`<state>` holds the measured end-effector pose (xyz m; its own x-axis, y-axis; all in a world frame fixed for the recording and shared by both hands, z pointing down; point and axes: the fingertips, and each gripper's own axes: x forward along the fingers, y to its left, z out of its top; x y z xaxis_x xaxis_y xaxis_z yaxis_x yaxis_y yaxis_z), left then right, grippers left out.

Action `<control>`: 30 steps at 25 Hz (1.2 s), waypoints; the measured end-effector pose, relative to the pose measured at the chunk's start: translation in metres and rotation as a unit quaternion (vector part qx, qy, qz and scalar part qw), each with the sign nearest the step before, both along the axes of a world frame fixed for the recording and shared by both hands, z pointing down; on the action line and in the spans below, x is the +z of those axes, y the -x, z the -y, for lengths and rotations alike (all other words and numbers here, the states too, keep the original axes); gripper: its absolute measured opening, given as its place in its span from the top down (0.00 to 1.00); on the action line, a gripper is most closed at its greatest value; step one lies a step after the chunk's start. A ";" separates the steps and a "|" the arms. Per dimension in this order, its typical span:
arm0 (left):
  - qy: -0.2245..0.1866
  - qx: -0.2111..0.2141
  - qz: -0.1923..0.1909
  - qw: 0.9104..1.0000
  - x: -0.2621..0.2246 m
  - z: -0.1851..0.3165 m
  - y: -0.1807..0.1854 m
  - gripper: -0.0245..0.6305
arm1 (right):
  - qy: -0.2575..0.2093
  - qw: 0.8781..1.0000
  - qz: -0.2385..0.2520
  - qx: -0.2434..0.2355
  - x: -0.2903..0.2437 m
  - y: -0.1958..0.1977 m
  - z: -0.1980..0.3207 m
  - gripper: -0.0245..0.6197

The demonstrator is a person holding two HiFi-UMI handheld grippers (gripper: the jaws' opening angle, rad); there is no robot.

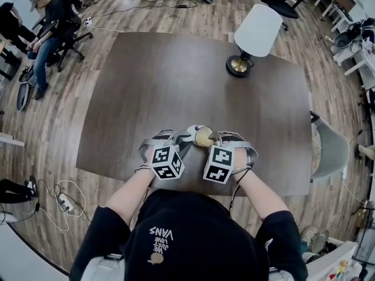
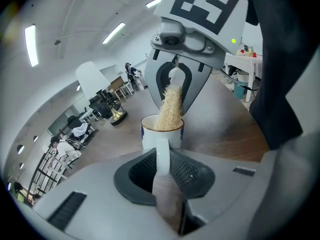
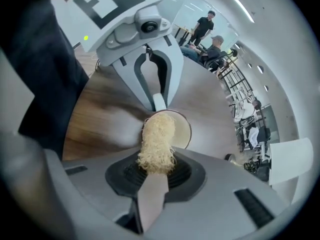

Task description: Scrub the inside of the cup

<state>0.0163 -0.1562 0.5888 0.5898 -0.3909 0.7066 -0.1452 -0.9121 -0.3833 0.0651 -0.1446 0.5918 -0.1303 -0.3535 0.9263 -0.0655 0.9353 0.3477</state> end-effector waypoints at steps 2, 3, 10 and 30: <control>-0.005 0.004 0.002 1.000 0.001 -0.002 -0.001 0.85 | -0.010 1.000 0.012 0.017 -0.003 0.001 0.007 0.84; -0.008 0.006 0.004 1.000 0.002 -0.002 -0.001 0.85 | -0.015 0.999 0.016 0.027 -0.005 0.000 0.012 0.84; -0.001 0.000 -0.006 1.000 0.001 0.000 -0.002 0.85 | -0.014 0.998 -0.009 0.060 -0.004 -0.019 0.023 0.84; -0.014 0.012 0.011 1.000 -0.001 -0.004 -0.006 0.85 | 0.004 0.996 -0.004 0.090 0.004 -0.017 0.019 0.84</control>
<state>0.0222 -0.1526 0.5873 0.5840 -0.3966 0.7083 -0.1153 -0.9042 -0.4113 0.0821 -0.1632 0.5955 -0.0587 -0.3630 0.9300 -0.2307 0.9113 0.3411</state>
